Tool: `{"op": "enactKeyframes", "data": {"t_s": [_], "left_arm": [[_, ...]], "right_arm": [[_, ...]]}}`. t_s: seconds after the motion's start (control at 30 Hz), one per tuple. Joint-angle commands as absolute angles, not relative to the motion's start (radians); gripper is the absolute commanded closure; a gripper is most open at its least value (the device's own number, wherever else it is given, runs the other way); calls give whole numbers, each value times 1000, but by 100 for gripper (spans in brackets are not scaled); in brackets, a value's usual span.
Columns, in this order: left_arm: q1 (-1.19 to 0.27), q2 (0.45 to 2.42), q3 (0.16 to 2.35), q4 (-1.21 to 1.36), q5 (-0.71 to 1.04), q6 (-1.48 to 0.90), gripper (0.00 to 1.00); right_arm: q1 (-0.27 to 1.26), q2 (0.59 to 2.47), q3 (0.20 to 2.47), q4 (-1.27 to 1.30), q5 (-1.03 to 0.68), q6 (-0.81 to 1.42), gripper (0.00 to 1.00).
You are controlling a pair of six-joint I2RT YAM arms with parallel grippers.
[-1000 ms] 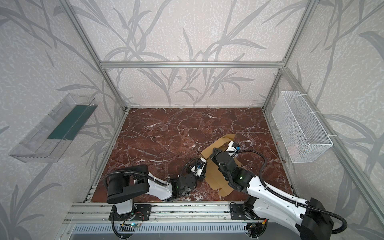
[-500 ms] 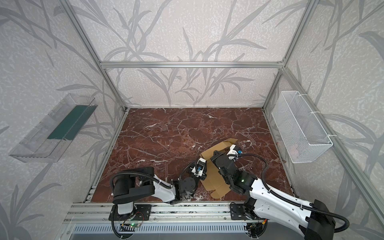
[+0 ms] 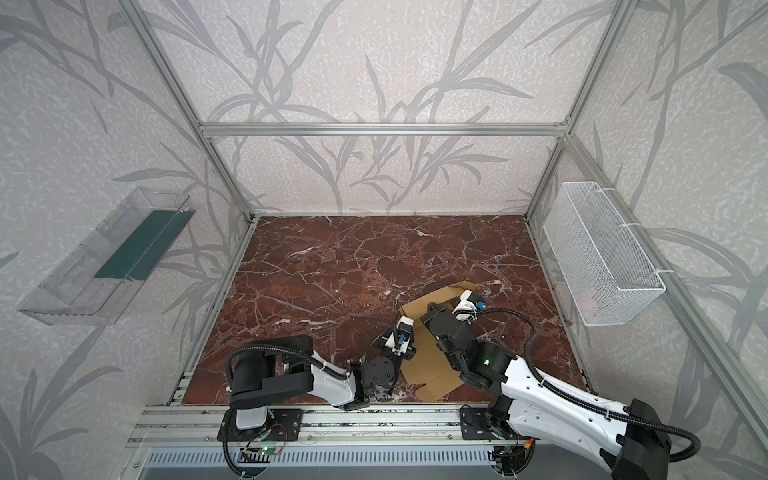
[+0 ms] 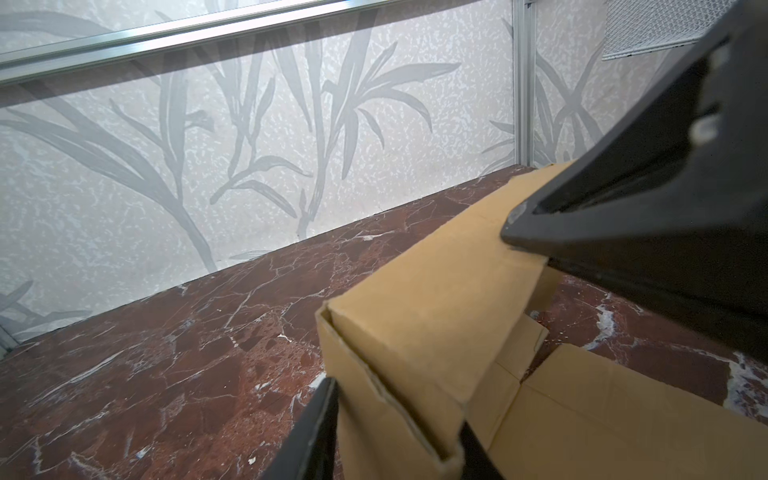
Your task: Fold the paper box
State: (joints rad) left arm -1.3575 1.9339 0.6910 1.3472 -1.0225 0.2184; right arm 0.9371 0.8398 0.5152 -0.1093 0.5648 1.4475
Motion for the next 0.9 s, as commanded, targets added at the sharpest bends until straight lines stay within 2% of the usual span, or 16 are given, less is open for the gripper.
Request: {"op": "enactKeyframes", "data": {"t_s": [0.0, 0.5, 0.57, 0.67, 0.87], "left_arm": [[-1345, 1943, 717, 1413, -1110, 230, 66], [-1342, 1952, 720, 1414, -1176, 219, 84], [-1341, 1951, 718, 1414, -1180, 222, 88], [-1333, 1943, 708, 1414, -1180, 231, 100], [-1303, 1897, 656, 1410, -1143, 267, 100]], "right_arm": [[960, 838, 527, -206, 563, 1437, 100], [991, 851, 537, -210, 560, 1438, 98], [1000, 850, 541, -214, 563, 1431, 96], [1013, 844, 558, -242, 572, 1421, 91], [1054, 811, 588, -285, 568, 1384, 74]]}}
